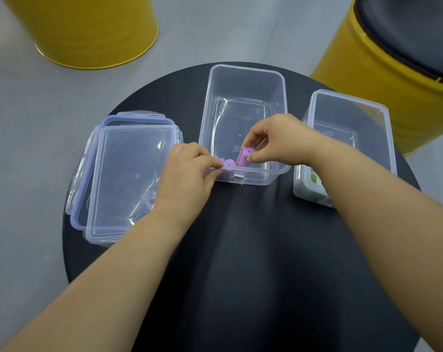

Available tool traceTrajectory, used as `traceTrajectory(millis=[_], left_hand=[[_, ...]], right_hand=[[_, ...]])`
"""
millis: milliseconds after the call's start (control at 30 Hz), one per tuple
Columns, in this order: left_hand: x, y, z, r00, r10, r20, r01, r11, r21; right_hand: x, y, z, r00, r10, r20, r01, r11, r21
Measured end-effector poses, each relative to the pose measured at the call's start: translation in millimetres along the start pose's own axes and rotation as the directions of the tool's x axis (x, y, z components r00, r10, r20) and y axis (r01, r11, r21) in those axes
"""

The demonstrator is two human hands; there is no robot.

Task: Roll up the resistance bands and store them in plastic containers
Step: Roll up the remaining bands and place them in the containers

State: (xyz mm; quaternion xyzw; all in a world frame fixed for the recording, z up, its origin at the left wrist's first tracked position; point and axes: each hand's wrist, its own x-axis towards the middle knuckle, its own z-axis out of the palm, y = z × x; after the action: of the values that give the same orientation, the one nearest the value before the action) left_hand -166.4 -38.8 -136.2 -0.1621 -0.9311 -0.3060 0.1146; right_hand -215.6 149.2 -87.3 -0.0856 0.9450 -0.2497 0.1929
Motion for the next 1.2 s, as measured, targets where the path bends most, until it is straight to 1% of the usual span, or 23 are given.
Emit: traceTrajectory(millis=[67,167,400,600,800,1000,1200], left_hand=[[0,1,1,1.0,0.005,-0.011,-0.005,1.0,-0.011],[2,-1,3,1.0,0.005,-0.029,-0.005,1.0,-0.017],[3,-2,6,0.999,-0.002,-0.05,0.001,1.0,-0.009],[4,-1,7,0.997,-0.001,-0.074,0.002,1.0,0.009],[3,-1,8,0.997,-0.011,-0.079,0.01,1.0,-0.016],[3,-2,9,0.995,-0.018,-0.093,0.016,1.0,-0.015],[5,-2,9,0.996,-0.02,-0.092,0.018,1.0,-0.017]], right_hand=[[4,0,1,0.998,-0.004,0.058,0.006,0.999,-0.036],[7,1,2,0.993,0.005,0.121,0.0,0.999,-0.04],[14,4,7,0.985,0.004,0.173,0.006,0.998,-0.056],[17,6,10,0.984,0.004,0.178,0.011,0.996,-0.084],[19,5,12,0.986,0.015,0.163,0.001,0.995,-0.095],[20,6,12,0.985,0.046,0.165,-0.038,0.998,-0.054],[19,6,8,0.974,0.084,0.209,-0.082,0.996,-0.019]])
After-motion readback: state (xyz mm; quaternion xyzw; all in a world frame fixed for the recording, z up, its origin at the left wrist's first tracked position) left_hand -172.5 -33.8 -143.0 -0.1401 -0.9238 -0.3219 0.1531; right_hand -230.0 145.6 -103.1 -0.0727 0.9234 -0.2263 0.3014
